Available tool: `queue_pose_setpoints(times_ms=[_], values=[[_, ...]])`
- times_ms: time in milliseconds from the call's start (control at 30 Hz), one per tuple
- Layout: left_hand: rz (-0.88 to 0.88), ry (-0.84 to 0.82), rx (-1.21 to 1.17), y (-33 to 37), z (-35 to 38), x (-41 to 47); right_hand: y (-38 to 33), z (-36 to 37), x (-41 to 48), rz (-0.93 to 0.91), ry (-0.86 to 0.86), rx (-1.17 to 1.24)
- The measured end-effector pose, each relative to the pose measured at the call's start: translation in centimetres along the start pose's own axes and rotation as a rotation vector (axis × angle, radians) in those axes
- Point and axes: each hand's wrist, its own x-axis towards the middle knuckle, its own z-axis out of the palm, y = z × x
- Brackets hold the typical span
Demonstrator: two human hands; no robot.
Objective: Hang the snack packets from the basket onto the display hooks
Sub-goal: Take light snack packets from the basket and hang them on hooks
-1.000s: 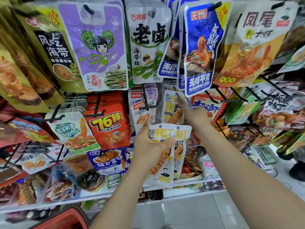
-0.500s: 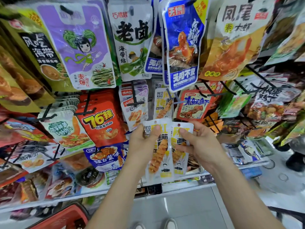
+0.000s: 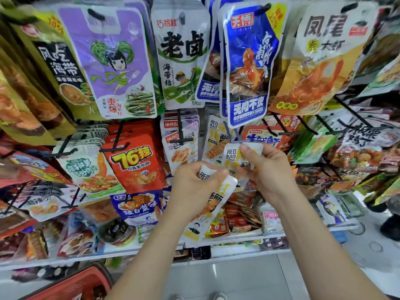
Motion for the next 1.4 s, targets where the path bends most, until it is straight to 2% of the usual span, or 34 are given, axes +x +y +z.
queue_pose_setpoints(times_ms=[267, 467, 667, 867, 1033, 1133, 1200, 1267, 1333, 1400], values=[[-0.047, -0.105, 0.112, -0.9, -0.1, 0.0, 0.6, 1.7, 2.2, 0.011, 0.027, -0.043], [-0.066, -0.014, 0.048, -1.3, -0.2, 0.2, 0.2, 1.8, 2.5, 0.022, 0.042, -0.029], [-0.080, 0.034, 0.022, -1.0, 0.3, 0.4, -0.6, 1.9, 2.8, 0.032, -0.040, -0.104], [-0.073, -0.014, -0.013, -0.7, 0.3, 0.8, 0.3, 2.2, 4.3, 0.066, 0.095, -0.039], [-0.041, 0.027, -0.082, -0.9, 0.7, 1.4, 1.0, 2.5, 5.5, 0.055, 0.206, -0.254], [-0.081, 0.046, -0.136, -0.7, 1.1, 2.1, 1.1, 1.8, 5.6, -0.103, 0.213, -0.702], [-0.118, 0.076, -0.166, -0.7, 1.5, 2.8, 0.7, 1.0, 4.5, -0.125, 0.184, -0.827], [-0.129, 0.090, -0.188, -0.5, 1.9, 3.5, 0.3, -0.1, 2.6, 0.014, 0.098, -0.553], [-0.111, 0.081, -0.189, -0.3, 2.6, 4.2, 0.2, -0.9, 0.7, 0.167, -0.121, -0.246], [-0.089, 0.065, -0.159, 0.0, 3.3, 4.6, 0.7, -1.1, 0.1, 0.119, -0.180, -0.208]])
